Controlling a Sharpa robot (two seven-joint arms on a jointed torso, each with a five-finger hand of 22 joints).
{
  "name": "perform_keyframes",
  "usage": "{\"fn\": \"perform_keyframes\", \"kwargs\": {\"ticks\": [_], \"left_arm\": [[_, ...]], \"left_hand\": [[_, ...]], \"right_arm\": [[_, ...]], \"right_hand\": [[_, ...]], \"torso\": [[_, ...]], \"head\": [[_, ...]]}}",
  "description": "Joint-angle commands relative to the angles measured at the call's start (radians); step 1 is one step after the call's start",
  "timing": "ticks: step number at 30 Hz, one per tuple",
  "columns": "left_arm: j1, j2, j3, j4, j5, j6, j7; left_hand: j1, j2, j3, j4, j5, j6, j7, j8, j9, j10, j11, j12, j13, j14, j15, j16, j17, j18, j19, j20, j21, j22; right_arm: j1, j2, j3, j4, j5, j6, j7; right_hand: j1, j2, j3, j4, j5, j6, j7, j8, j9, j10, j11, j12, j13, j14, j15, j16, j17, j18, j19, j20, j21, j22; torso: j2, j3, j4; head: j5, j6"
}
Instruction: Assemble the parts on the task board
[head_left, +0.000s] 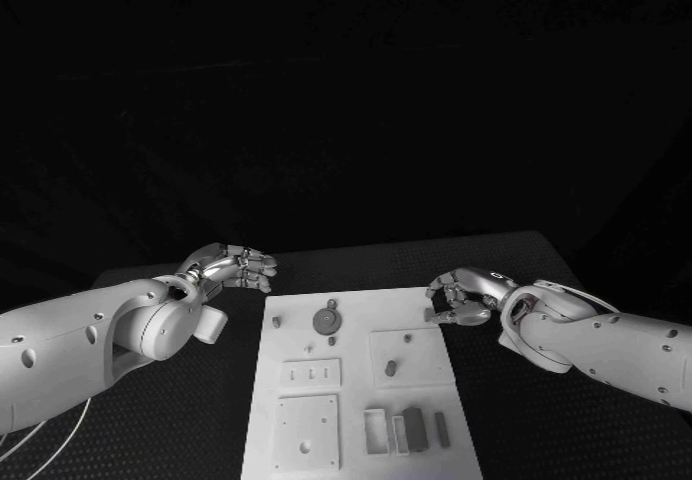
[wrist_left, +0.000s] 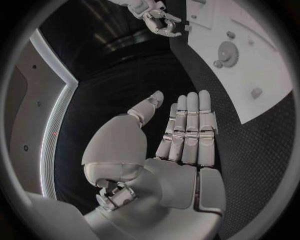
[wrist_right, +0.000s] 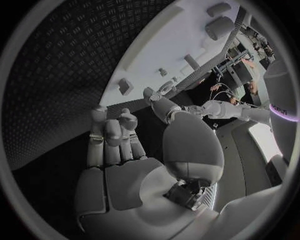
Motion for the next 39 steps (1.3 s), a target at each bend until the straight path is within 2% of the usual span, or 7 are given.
{"fn": "perform_keyframes", "kwargs": {"ticks": [1,9,17,20,23,27,39], "left_arm": [[0.0,0.001,0.0,0.002,-0.003,0.019,0.009],[-0.001,0.002,0.0,0.002,-0.003,0.021,0.008],[-0.002,0.002,0.0,0.003,-0.003,0.021,0.006],[-0.002,0.003,0.0,0.002,-0.004,0.022,0.006],[-0.002,0.003,0.0,0.001,-0.004,0.021,0.006],[-0.003,0.003,0.0,0.001,-0.004,0.022,0.005],[-0.003,0.001,0.0,0.002,-0.004,0.023,0.002]], "left_hand": [[-0.007,-0.005,-0.005,0.0,-0.002,-0.002,0.003,-0.003,-0.001,-0.005,-0.001,-0.006,0.001,0.004,0.0,-0.005,0.001,0.018,-0.002,0.0,-0.006,0.001],[-0.007,-0.005,-0.005,0.0,-0.002,-0.003,0.003,-0.004,-0.001,-0.005,0.0,-0.007,0.002,0.004,0.0,-0.006,0.002,0.018,-0.002,0.0,-0.006,0.001],[-0.007,-0.004,-0.005,0.0,-0.001,-0.003,0.004,-0.004,-0.001,-0.006,0.0,-0.007,0.002,0.004,0.0,-0.006,0.002,0.018,-0.001,0.0,-0.006,0.001],[-0.007,-0.004,-0.005,0.001,-0.002,-0.003,0.004,-0.005,-0.001,-0.005,0.0,-0.007,0.002,0.004,0.0,-0.007,0.003,0.018,-0.001,0.0,-0.007,0.001],[-0.008,-0.003,-0.005,0.001,-0.002,-0.003,0.004,-0.005,-0.001,-0.005,0.0,-0.007,0.003,0.004,0.0,-0.007,0.003,0.018,-0.001,0.0,-0.007,0.001],[-0.008,-0.003,-0.005,0.002,-0.002,-0.003,0.004,-0.005,-0.001,-0.005,0.0,-0.007,0.003,0.004,0.0,-0.007,0.003,0.018,-0.001,0.0,-0.007,0.002],[-0.008,-0.002,-0.005,0.002,-0.002,-0.003,0.004,-0.005,-0.001,-0.005,0.0,-0.008,0.004,0.004,0.0,-0.008,0.004,0.018,-0.001,0.0,-0.007,0.002]], "right_arm": [[-0.01,0.008,0.001,-0.007,0.007,-0.016,0.02],[-0.027,0.036,0.001,-0.037,0.004,-0.036,0.013],[-0.041,0.055,0.001,-0.065,0.001,-0.046,0.007],[-0.05,0.059,0.001,-0.076,0.001,-0.06,0.004],[-0.051,0.062,0.001,-0.083,-0.005,-0.076,-0.001],[-0.053,0.064,0.001,-0.089,-0.01,-0.083,-0.005],[-0.062,0.069,0.001,-0.093,-0.013,-0.073,-0.005]], "right_hand": [[0.001,-0.01,-0.002,0.006,0.003,0.023,0.03,-0.003,-0.001,-0.014,0.007,0.0,-0.001,-0.008,0.0,-0.006,-0.001,0.016,-0.007,0.001,-0.006,0.007],[0.004,-0.007,-0.002,0.008,0.003,0.024,0.03,-0.003,-0.001,-0.015,0.007,0.001,-0.001,-0.009,0.0,-0.005,-0.001,0.016,-0.008,0.001,-0.006,0.007],[0.014,0.008,-0.003,0.013,0.003,0.036,0.027,0.004,0.002,-0.013,0.003,0.006,0.0,-0.008,-0.002,-0.001,0.0,0.016,-0.005,0.001,-0.005,0.008],[0.022,0.018,-0.004,0.011,0.003,0.043,0.023,0.009,0.004,-0.012,0.0,0.008,0.0,-0.006,-0.005,0.0,0.0,0.016,-0.004,0.001,-0.004,0.009],[0.031,0.029,-0.005,0.006,0.003,0.053,0.02,0.014,0.006,-0.009,-0.003,0.009,-0.001,-0.005,-0.009,0.001,0.0,0.016,-0.003,0.0,-0.003,0.01],[0.037,0.039,-0.01,0.001,0.003,0.065,0.015,0.021,0.01,-0.004,-0.008,0.012,-0.002,-0.001,-0.013,0.003,-0.001,0.016,0.0,-0.001,-0.001,0.011],[0.04,0.049,-0.017,-0.005,0.003,0.082,0.008,0.029,0.015,0.004,-0.015,0.014,-0.004,0.005,-0.019,0.006,-0.002,0.016,0.005,-0.003,0.0,0.012]], "torso": [[0.001,-0.0013,0.0016],[0.001,-0.002,0.0035],[0.0,-0.0032,0.0032],[0.0,-0.0036,0.0036],[-0.001,-0.0042,0.0018],[0.0,-0.0036,0.0029],[-0.001,-0.0034,0.0009]], "head": [[-0.001,-0.002],[0.0,-0.008],[0.002,-0.015],[0.001,-0.013],[0.002,-0.015],[0.002,-0.016],[0.005,-0.018]]}}
